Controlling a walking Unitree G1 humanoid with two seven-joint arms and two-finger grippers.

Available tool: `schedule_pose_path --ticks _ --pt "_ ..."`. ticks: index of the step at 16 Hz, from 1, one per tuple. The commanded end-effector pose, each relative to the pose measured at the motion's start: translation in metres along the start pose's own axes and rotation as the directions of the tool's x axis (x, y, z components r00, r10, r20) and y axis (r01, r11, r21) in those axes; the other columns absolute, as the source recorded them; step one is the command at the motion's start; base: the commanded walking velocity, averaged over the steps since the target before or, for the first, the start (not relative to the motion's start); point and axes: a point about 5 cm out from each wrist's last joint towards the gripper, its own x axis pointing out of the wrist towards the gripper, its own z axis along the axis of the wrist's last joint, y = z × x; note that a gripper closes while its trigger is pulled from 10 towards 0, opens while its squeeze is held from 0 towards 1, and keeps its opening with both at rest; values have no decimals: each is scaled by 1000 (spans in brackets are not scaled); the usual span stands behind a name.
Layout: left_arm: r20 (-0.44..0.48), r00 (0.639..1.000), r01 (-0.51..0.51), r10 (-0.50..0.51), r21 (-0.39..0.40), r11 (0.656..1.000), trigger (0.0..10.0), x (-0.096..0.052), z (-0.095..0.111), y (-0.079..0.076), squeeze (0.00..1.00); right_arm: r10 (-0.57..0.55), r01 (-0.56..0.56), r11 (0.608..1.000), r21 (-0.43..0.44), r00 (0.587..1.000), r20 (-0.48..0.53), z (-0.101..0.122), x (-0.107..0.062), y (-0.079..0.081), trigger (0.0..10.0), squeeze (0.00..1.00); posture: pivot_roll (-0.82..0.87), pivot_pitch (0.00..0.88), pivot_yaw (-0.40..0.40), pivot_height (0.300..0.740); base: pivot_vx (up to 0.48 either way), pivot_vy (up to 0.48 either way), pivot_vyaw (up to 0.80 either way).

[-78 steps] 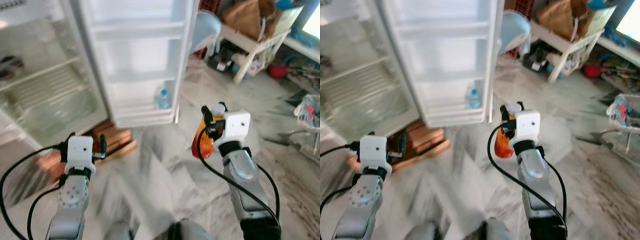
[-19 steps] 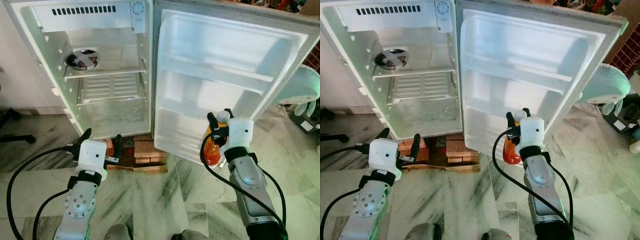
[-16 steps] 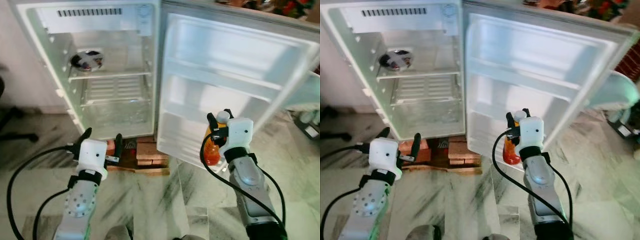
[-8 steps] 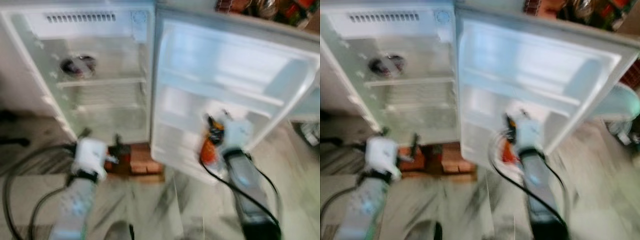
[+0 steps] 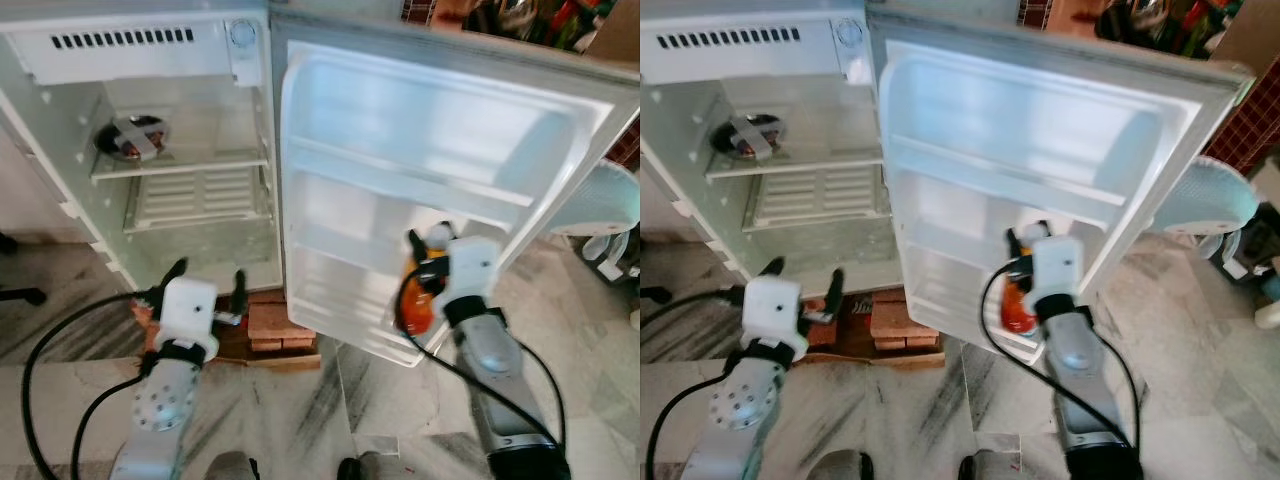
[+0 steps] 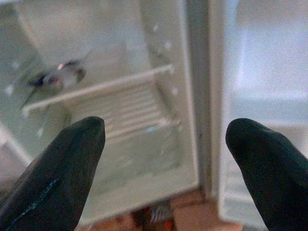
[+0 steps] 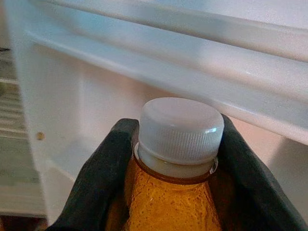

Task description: Restocking fridge

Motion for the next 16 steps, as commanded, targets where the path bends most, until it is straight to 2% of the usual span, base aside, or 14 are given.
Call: schedule_pose_path --ticks 1,5,13,16 --pt "-44 999 -18 19 12 1000 10000 -5 -12 6 0 4 -4 1000 -6 1000 27 7 1 -3 10000 0 117 138 -41 740 0 0 0" --pt "-61 998 -27 29 37 999 10000 -5 -15 7 0 5 -5 1000 -8 1000 17 5 0 -4 10000 0 118 148 -36 736 0 0 0" --pt "-61 998 -27 30 40 999 10000 -4 -14 5 0 6 -6 1000 -12 1000 10 4 1 -2 10000 0 120 154 -38 637 0 0 0" --pt "-55 998 -27 29 39 999 10000 -2 -13 5 0 0 0 1000 -21 1000 6 3 2 -3 10000 0 122 153 -39 632 0 0 0"
